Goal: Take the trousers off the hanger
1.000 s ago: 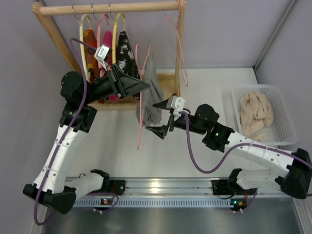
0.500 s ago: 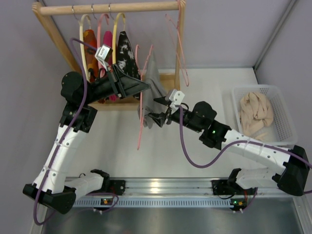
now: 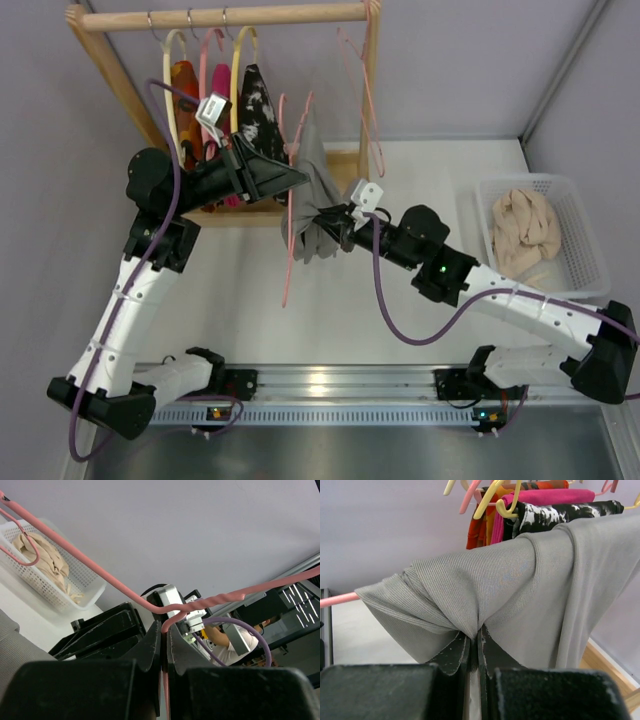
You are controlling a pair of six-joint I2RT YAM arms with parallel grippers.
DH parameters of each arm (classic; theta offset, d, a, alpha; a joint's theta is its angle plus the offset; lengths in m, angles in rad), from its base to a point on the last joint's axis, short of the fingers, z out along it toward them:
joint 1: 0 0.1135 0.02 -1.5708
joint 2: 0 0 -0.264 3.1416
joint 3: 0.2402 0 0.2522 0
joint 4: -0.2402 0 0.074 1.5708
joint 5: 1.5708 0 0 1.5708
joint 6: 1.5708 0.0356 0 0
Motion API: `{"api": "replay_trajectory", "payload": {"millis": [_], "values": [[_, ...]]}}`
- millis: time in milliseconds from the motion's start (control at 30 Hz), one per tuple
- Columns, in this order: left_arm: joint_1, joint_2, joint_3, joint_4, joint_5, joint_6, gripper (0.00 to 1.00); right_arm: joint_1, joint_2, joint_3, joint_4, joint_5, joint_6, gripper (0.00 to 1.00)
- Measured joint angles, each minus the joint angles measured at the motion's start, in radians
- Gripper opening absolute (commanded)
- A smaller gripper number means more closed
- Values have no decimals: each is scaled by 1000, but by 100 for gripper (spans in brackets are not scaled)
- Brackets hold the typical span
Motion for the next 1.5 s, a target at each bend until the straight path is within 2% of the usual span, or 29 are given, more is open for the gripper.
{"api": "replay_trajectory", "payload": {"millis": [800,1500], "values": [[-3,-49,-208,23,-2,133,0,-3,-133,237,-197,70,-14,0],[-3,-81,-325,-30,-25,230,0,-3,-188,391,-143,90,-245,0]]}}
